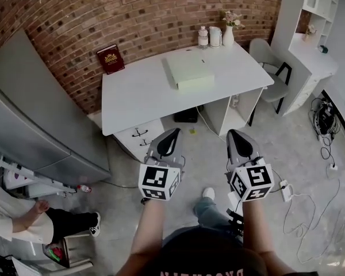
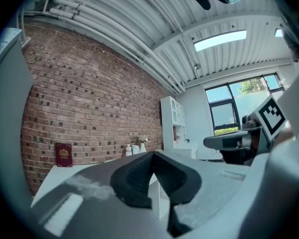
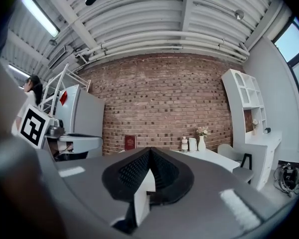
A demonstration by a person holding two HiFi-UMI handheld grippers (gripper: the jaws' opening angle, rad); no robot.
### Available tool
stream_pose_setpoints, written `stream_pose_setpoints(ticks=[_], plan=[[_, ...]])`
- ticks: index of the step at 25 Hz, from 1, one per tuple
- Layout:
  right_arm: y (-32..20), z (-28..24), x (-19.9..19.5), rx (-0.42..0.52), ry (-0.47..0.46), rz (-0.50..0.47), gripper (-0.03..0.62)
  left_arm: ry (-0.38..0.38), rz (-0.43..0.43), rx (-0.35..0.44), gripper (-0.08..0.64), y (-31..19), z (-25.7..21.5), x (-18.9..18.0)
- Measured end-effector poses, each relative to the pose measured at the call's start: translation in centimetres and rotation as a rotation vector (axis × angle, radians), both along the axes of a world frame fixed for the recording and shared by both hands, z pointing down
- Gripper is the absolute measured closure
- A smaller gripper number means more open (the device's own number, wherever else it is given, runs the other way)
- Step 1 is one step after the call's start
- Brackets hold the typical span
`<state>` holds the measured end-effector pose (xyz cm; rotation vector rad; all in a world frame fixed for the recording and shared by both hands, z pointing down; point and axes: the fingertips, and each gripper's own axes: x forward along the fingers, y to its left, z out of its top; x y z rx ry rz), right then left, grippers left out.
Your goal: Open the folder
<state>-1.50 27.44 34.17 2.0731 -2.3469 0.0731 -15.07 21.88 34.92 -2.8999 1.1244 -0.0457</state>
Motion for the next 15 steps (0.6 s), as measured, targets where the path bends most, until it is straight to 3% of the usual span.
stream_pose_setpoints(ticks=[8,15], plan=[[-10.0,-1.2,7.1,-0.016,0.008,-0.041,0.595,0.005,-0.045,-0.03,0.565,-9.8,-0.5,6.6],[-15.5,-0.5,11.0,-0.034,0.015,-0.071,0.595,0.008,-0.066,-0.055,0.565,-15.1,0.4,10.4]])
